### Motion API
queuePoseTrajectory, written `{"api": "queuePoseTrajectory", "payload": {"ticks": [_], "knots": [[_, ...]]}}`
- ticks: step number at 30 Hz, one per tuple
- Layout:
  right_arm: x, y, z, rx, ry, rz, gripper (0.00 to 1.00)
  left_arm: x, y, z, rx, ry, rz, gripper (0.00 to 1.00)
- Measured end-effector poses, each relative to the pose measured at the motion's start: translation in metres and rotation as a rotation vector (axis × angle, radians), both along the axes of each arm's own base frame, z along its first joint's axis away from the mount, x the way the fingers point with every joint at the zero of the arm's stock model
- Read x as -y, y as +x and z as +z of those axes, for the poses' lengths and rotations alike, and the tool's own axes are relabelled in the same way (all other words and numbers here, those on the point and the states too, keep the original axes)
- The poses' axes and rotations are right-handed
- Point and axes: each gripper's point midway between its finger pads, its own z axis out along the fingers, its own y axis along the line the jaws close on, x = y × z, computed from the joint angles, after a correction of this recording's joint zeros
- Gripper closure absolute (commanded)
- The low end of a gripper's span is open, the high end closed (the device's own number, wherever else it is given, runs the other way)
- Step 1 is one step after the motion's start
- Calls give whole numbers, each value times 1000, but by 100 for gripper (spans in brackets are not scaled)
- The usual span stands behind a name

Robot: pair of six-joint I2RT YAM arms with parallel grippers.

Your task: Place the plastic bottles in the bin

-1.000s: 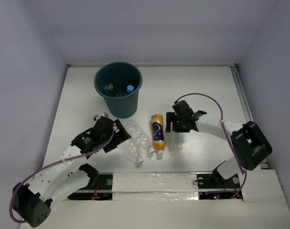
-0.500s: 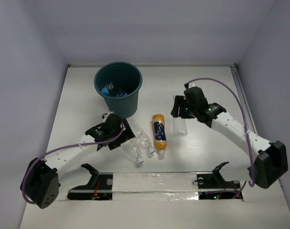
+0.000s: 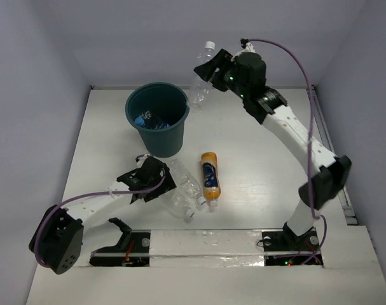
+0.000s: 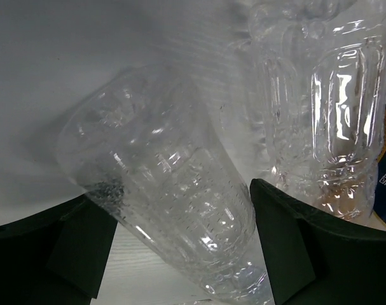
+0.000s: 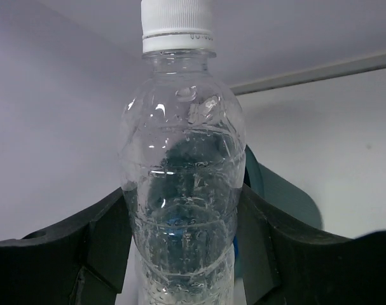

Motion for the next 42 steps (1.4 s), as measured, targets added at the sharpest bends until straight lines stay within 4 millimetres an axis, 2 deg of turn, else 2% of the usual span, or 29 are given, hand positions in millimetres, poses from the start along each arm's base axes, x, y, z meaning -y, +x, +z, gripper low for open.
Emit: {"api": "queuePoseTrajectory", "payload": {"ticks": [5, 8, 11, 13, 17, 18, 21, 24, 26, 27, 28, 31, 33, 35, 39, 41, 42], "knots": [[-55, 58, -26, -81, 100, -7, 47, -2, 3, 0, 27, 3, 5, 12], [-88, 76, -44, -112, 101, -1, 43, -2, 6, 0, 39, 3, 8, 12], [-112, 74, -64, -145, 71, 12, 32, -2, 8, 1, 51, 9, 11, 14], [-119, 67, -73, -168, 48, 19, 22, -4, 10, 0, 58, 17, 17, 18], [-128, 51, -80, -173, 14, 39, 10, -6, 14, -1, 73, 34, 23, 28], [-127, 48, -81, -170, 2, 40, 9, -6, 15, -1, 74, 37, 22, 35], [-119, 45, -76, -149, -24, 33, 6, -7, 16, -1, 81, 43, 23, 41], [-110, 42, -58, -104, -37, 26, 7, -9, 15, 2, 90, 44, 26, 44], [-101, 38, -43, -72, -48, 22, 19, -11, 14, 8, 101, 41, 29, 45], [-96, 34, -37, -60, -54, 21, 30, -13, 13, 11, 111, 38, 32, 47], [-90, 28, -33, -47, -67, 20, 51, -14, 12, 16, 119, 35, 34, 47], [-63, 0, -36, -27, -127, 29, 82, -17, 10, 37, 156, 12, 39, 49], [-41, -28, -51, -36, -181, 47, 84, -16, 10, 58, 192, -15, 40, 52], [-21, -54, -75, -51, -229, 73, 84, -16, 11, 87, 231, -42, 43, 53], [13, -104, -140, -123, -325, 135, 77, -13, 20, 163, 343, -105, 57, 54], [25, -122, -178, -183, -374, 160, 59, -12, 27, 205, 410, -135, 65, 54], [31, -132, -204, -223, -406, 173, 41, -11, 30, 222, 435, -143, 65, 54]]}}
